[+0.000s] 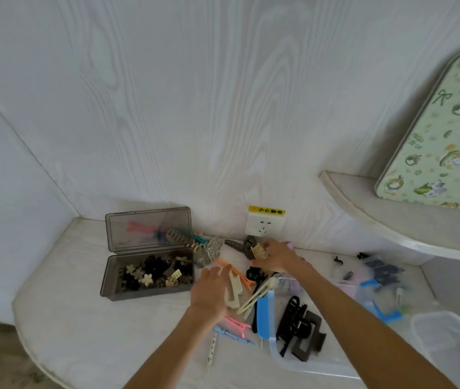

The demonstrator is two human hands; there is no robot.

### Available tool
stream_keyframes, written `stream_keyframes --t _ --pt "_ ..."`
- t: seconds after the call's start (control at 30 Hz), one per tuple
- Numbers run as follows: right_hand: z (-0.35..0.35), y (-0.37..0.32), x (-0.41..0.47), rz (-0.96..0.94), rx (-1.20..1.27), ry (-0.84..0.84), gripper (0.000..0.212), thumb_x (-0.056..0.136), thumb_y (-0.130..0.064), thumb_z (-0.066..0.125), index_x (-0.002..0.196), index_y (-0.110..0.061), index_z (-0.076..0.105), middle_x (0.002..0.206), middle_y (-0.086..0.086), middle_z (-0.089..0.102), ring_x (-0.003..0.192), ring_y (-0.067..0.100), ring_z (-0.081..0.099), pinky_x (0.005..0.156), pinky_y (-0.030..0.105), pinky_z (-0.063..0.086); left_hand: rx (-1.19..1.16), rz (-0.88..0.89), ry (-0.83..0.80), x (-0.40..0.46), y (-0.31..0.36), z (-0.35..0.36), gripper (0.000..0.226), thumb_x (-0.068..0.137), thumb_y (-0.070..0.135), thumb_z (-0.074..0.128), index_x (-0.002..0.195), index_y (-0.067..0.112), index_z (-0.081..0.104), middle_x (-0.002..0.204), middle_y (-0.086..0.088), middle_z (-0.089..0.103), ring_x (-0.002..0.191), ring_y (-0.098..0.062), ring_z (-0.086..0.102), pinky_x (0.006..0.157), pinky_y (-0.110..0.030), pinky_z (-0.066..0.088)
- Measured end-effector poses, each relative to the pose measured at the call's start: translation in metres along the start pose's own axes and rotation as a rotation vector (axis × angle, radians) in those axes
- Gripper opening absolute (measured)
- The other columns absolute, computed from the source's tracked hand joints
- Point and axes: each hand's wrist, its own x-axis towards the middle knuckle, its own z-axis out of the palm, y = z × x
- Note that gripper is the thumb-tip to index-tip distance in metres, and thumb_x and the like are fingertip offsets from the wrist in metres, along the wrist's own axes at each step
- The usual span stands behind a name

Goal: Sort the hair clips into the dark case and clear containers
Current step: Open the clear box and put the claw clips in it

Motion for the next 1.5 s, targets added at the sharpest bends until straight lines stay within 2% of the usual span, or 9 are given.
stream_keyframes --t 0.1,0.2,0.33,0.43,0.53,0.73,0.93,1.17,1.5 --pt "0.006 -0.003 0.001 -0.04 -0.026 0.06 0.045 0.083 -0.045 0.058 0.113 -0.012 0.056 0.111 0.009 0.064 0.108 0.026 0.057 0.096 0.036 0.043 -0.099 -0.018 0.028 -0.005 -0.005 -0.005 0.112 0.064 0.043 0.081 0.147 0.021 0.009 0.148 -0.003 0.027 0.132 -0.023 0.036 0.102 -0.035 0.042" --pt "-0.007 -0.003 -0.013 -0.038 0.05 0.056 0.055 0.085 -0.04 0.059 0.131 -0.016 0.043 0.123 0.009 0.058 0.111 0.026 0.056 0.092 0.032 0.044 -0.337 -0.058 0.097 -0.017 -0.01 -0.015 0.111 0.059 0.04 0.083 0.145 0.023 0.015 0.136 -0.005 0.033 0.114 -0.022 0.052 0.084 -0.03 0.053" --pt "-0.039 0.008 -0.055 -0.18 0.132 0.133 0.049 0.083 -0.04 0.065 0.128 -0.029 0.05 0.118 0.001 0.062 0.09 0.015 0.059 0.07 0.022 0.044 -0.856 -0.063 0.16 -0.044 -0.007 -0.043 0.058 0.059 0.02 0.087 0.104 0.027 0.052 0.097 0.007 0.055 0.091 -0.008 0.059 0.063 -0.007 0.044" --pt "-0.06 0.027 -0.106 -0.272 0.26 0.256 0.031 0.081 -0.038 0.069 0.109 -0.028 0.062 0.093 -0.007 0.067 0.074 0.003 0.059 0.061 0.01 0.042 -0.985 0.059 0.116 -0.064 0.006 -0.067 0.05 0.062 0.019 0.085 0.088 0.038 0.046 0.09 0.021 0.052 0.085 0.009 0.048 0.073 -0.006 0.039" --pt "-0.077 0.053 -0.156 -0.217 0.216 0.356 0.02 0.083 -0.039 0.065 0.1 -0.033 0.059 0.079 -0.008 0.066 0.069 0.009 0.062 0.064 0.02 0.048 -0.833 0.123 0.077 -0.071 0.028 -0.078 0.071 0.056 0.041 0.084 0.112 0.036 0.041 0.104 0.029 0.048 0.1 0.009 0.046 0.096 -0.02 0.035" --pt "-0.071 0.086 -0.203 0.011 -0.336 0.379 0.033 0.078 -0.058 0.061 0.089 -0.031 0.045 0.086 -0.007 0.058 0.081 0.013 0.056 0.065 0.025 0.037 -0.253 0.39 0.123 -0.068 0.104 -0.051 0.086 0.061 0.054 0.077 0.133 0.03 0.035 0.127 0.018 0.046 0.12 -0.007 0.043 0.094 -0.023 0.035" --pt "-0.031 0.091 -0.163 0.093 -0.536 0.155 0.038 0.085 -0.025 0.063 0.119 -0.012 0.052 0.124 0.007 0.055 0.115 0.024 0.054 0.09 0.03 0.043 0.348 0.434 0.106 -0.048 0.136 -0.017 0.083 0.072 0.037 0.074 0.139 0.012 0.031 0.141 -0.005 0.039 0.131 -0.024 0.033 0.107 -0.038 0.028" --pt "-0.013 0.104 -0.14 0.013 -0.387 0.108 0.044 0.085 -0.013 0.061 0.124 -0.008 0.042 0.12 0.012 0.055 0.109 0.027 0.056 0.086 0.034 0.046 0.416 0.416 0.051 -0.049 0.13 -0.02 0.094 0.072 0.051 0.07 0.143 0.013 0.022 0.15 -0.004 0.023 0.138 -0.025 0.018 0.114 -0.041 0.02" --pt "-0.004 0.099 -0.126 0.025 -0.44 0.116 0.024 0.094 -0.011 0.046 0.117 -0.006 0.051 0.117 0.011 0.058 0.105 0.024 0.058 0.081 0.029 0.045 0.203 0.439 0.192 -0.05 0.104 -0.025 0.079 0.078 0.064 0.054 0.142 0.024 0.029 0.142 0.006 0.04 0.13 -0.016 0.035 0.107 -0.032 0.026"
